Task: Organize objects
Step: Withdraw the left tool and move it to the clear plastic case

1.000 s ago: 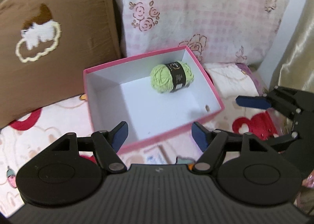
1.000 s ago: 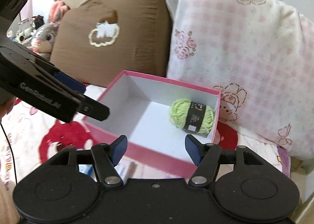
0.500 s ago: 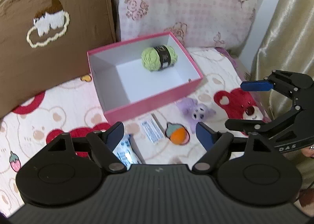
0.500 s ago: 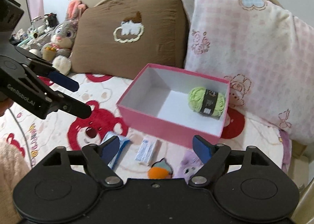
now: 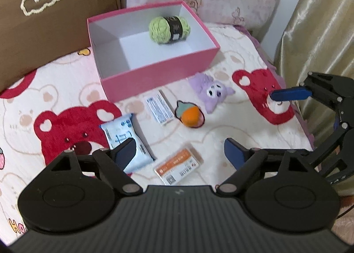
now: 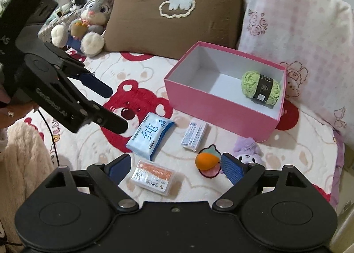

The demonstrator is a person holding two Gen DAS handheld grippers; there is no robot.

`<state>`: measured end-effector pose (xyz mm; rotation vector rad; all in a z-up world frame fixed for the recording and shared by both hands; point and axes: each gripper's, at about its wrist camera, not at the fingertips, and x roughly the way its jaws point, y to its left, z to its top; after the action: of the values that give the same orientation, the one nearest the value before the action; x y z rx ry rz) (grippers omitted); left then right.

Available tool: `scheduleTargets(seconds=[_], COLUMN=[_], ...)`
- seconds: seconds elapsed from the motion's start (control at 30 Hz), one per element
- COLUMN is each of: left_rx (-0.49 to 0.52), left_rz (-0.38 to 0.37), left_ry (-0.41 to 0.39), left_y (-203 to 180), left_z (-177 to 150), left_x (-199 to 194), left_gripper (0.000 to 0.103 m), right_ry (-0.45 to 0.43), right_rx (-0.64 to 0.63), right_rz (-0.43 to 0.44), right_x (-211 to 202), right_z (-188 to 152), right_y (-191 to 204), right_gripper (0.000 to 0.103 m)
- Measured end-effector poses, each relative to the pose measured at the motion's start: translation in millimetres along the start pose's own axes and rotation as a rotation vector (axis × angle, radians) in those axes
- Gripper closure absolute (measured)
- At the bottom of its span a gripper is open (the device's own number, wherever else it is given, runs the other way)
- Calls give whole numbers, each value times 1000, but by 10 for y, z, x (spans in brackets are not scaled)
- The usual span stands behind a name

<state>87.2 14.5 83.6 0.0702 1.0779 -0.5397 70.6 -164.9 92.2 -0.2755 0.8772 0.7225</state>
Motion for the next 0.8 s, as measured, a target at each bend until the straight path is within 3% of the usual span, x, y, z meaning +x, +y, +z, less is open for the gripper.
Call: scheduleTargets(seconds=[0.13, 0.43, 0.63, 0.8], left_rx=[-2, -68, -193, -218], left_rz=[-10, -20, 11, 7], left_ry=[1, 14, -12, 9], left_y=[2, 110, 237, 297], left_z=[-86, -333, -561, -722], left_x=[20, 312, 586, 790], left_gripper=[9, 9, 9, 9], right_ry=[-2, 44, 52, 69], right_rx=[-16, -20, -48, -69], right_rz=[26, 95, 99, 103], right_x=[-41, 278, 506, 724], right_z=[-23, -250, -411, -529], right_y=[53, 152, 247, 329], right_gripper=[11, 11, 11, 11])
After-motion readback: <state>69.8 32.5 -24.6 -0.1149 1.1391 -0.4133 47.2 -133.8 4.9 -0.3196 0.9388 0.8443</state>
